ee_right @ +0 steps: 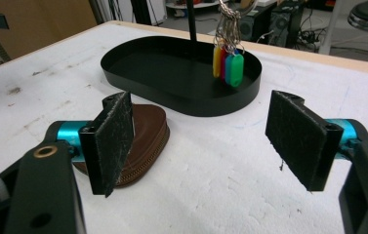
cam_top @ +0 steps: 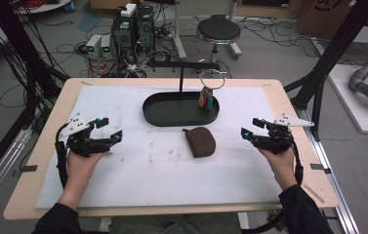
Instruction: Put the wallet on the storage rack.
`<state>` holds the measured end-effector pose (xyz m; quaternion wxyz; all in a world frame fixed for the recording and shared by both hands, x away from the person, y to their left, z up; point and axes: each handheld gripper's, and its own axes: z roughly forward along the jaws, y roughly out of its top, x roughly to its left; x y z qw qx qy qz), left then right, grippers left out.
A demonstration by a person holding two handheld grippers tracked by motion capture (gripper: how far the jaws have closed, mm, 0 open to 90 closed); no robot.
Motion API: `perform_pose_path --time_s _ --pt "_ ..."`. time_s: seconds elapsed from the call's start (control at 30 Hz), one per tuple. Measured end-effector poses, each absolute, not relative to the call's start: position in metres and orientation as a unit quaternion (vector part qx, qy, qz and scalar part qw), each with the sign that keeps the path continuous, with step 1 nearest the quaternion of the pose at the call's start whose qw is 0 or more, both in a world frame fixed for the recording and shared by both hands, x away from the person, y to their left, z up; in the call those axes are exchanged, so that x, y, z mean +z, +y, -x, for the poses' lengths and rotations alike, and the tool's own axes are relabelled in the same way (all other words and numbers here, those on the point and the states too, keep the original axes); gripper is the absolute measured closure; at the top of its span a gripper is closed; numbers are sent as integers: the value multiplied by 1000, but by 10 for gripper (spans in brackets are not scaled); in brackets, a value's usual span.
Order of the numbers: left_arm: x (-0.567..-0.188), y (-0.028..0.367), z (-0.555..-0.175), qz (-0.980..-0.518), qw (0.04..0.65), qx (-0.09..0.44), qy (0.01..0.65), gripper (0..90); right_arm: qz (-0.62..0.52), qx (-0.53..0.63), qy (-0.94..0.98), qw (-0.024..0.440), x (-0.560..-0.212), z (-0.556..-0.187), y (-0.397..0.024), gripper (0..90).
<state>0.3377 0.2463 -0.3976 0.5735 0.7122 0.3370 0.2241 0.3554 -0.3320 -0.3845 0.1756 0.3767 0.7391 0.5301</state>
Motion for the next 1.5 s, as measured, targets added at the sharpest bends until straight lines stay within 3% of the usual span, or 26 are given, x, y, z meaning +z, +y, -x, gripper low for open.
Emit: perform_pose_path --time_s 0.33,0.57,0.73,1.23,1.37,1.4,1.5 --pt "-398 244 -336 -716 571 224 334 217 -386 517 746 167 -389 -357 -320 274" --pt "-399 244 -334 -720 565 226 333 218 -379 496 768 145 -400 -361 -301 405" --pt "-398 244 -331 -720 565 227 333 218 -394 477 776 124 -411 -365 -285 446" --pt "-398 246 -326 -722 562 230 333 218 -419 429 796 80 -434 -374 -251 472" --pt "-398 247 -326 -721 562 231 333 218 -424 430 795 52 -438 -377 -249 567" --pt "-398 246 -326 -721 562 231 333 218 -412 436 800 34 -439 -378 -249 665" --pt "-399 246 -326 -722 561 231 333 218 -408 434 802 39 -438 -377 -248 674"
